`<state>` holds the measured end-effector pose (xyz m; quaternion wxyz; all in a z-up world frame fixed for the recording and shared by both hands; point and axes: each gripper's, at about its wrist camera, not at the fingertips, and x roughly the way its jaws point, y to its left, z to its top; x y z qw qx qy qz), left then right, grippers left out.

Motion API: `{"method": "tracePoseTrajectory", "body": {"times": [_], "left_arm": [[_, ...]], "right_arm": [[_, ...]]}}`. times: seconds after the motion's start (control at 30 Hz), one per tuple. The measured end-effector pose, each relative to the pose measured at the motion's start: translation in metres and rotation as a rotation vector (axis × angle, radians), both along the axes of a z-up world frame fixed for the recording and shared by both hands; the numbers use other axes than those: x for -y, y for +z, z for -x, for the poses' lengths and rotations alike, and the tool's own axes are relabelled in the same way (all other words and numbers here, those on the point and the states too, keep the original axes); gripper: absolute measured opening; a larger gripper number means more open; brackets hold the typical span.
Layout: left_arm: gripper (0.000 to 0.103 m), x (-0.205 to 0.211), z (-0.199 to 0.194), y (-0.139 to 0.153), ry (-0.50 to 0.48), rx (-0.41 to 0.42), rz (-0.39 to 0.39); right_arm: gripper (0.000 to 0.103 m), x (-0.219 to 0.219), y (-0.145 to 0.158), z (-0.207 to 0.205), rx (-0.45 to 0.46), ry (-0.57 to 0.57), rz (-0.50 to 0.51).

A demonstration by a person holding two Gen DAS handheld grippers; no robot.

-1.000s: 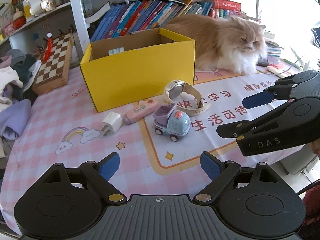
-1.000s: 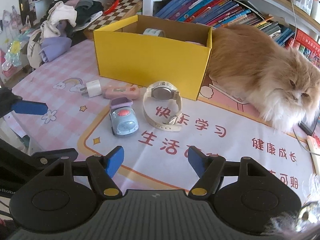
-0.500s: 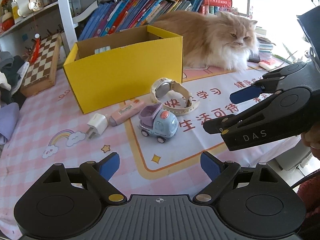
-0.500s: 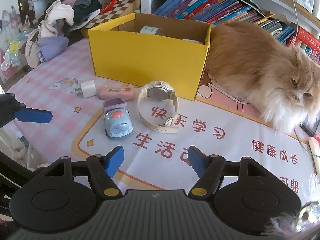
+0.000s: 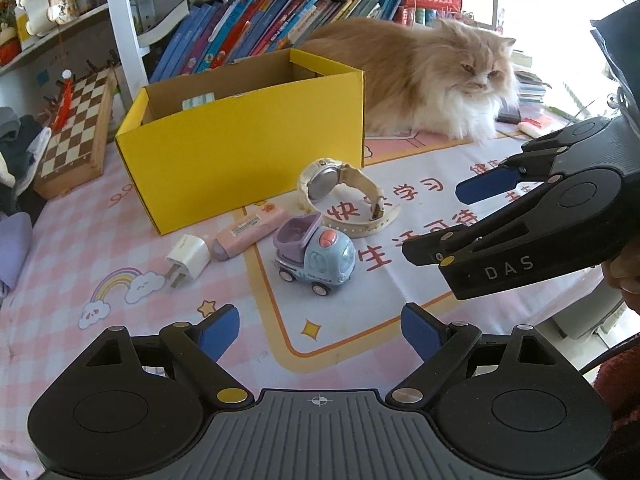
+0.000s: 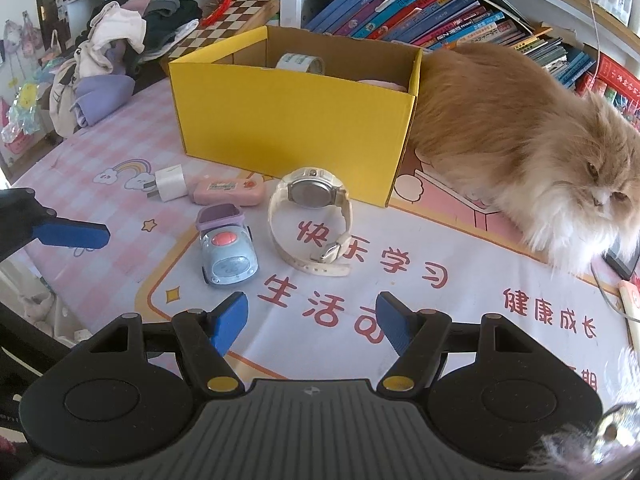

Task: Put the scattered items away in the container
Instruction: 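Approach the blue toy car with the left gripper while the right gripper approaches the white watch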

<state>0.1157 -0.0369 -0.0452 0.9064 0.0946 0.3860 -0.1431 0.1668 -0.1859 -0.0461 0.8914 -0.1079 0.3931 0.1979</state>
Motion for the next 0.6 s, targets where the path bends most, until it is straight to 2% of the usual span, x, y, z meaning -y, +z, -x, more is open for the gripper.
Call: {"method": "tracePoseTrajectory", "body": {"times": [0.6], "left_arm": [[0.09,0.0016,-0.0034,0.0016,0.005,0.001,0.012]], "right_arm": [[0.069,-0.0011,0.0005,-0.0076,0.001,0.016,0.006]]}}
